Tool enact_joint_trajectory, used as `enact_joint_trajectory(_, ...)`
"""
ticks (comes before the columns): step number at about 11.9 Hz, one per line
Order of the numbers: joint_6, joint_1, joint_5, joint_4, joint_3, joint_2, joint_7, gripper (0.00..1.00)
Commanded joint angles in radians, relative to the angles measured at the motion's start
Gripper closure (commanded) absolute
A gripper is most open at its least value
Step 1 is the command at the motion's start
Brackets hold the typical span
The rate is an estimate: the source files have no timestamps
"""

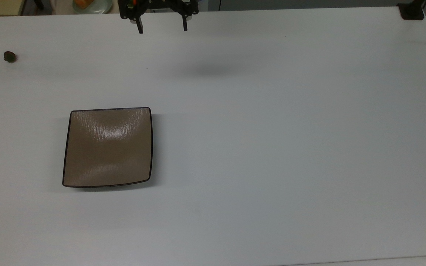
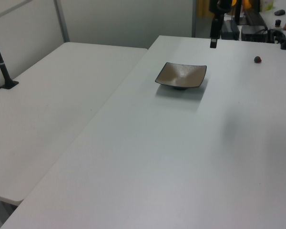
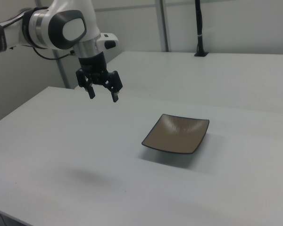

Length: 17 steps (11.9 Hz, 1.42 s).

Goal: Strawberries on a ceramic plate

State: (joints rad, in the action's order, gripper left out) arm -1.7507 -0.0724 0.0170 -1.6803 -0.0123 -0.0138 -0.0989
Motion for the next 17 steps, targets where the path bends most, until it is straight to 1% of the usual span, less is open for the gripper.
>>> enact_joint_trajectory(1, -0.007, -0.006, 0.018, 0.002, -0.014, 0.0, -0.004, 0.0)
enact_joint_trajectory(8, -0.004, 0.005, 0.018, -0.001, -0.012, -0.009, -0.005, 0.0)
enact_joint_trajectory(10, -0.003, 0.038, 0.02, 0.002, -0.014, -0.006, -0.079, 0.0)
enact_joint_trajectory(11, 0.005, 0.078, 0.02, 0.004, -0.012, -0.005, -0.138, 0.0)
enact_joint_trajectory(13, 0.008, 0.135, 0.02, 0.004, -0.011, 0.0, -0.212, 0.0)
enact_joint_trajectory(14, 0.007, 0.163, 0.018, 0.005, -0.011, -0.002, -0.241, 0.0)
enact_joint_trajectory(17, -0.003, 0.278, 0.017, 0.005, -0.005, -0.006, -0.332, 0.0)
